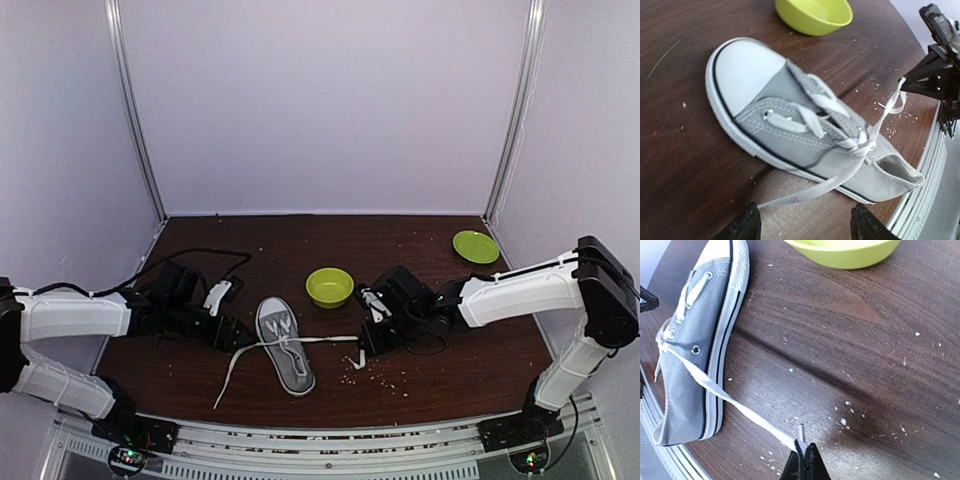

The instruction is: Tie the shoes

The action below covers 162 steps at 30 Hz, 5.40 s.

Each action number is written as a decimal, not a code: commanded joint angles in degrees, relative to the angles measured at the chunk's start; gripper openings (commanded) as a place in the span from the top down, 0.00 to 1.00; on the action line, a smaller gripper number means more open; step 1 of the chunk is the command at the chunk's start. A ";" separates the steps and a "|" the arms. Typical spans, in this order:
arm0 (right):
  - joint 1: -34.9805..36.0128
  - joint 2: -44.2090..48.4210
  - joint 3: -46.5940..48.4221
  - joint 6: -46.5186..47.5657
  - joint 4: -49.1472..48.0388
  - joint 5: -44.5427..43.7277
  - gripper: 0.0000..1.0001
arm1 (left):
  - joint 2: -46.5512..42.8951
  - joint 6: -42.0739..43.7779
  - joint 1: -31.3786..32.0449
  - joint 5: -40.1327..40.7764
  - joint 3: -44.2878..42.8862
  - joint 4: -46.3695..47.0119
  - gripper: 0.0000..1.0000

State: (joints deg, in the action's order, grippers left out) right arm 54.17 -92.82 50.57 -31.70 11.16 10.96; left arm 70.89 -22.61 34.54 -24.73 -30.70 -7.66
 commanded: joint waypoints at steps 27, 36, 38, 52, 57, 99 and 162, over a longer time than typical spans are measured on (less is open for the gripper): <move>-2.18 0.07 4.05 0.51 -2.85 3.44 1.00 | 11.33 13.71 5.88 5.07 -5.15 2.30 0.94; -2.49 -6.75 19.10 2.91 -2.70 3.02 1.00 | 5.32 6.12 8.07 1.18 -1.41 14.26 1.00; -2.36 -10.73 24.20 1.89 -3.86 4.27 1.00 | 3.93 5.00 9.20 2.18 -1.10 15.57 1.00; 0.86 -23.21 35.96 -4.10 -12.87 14.16 0.42 | -0.62 -6.05 10.91 4.84 3.75 25.28 1.00; -3.69 -14.71 24.15 -3.36 -18.09 14.53 0.27 | -0.31 -7.22 10.90 6.46 1.43 21.48 1.00; 3.66 -40.83 52.34 2.70 -11.34 17.87 0.86 | -4.65 -8.74 10.72 1.75 3.36 19.49 1.00; 13.87 -18.11 20.93 13.04 -18.63 -12.87 0.31 | 0.74 -18.42 10.68 9.44 -2.26 19.89 1.00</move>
State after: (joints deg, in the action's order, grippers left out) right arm 68.34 -109.97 67.88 -20.32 -4.97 -4.03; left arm 72.64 -40.42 45.12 -16.10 -31.64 10.33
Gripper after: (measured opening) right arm 0.725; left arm 0.008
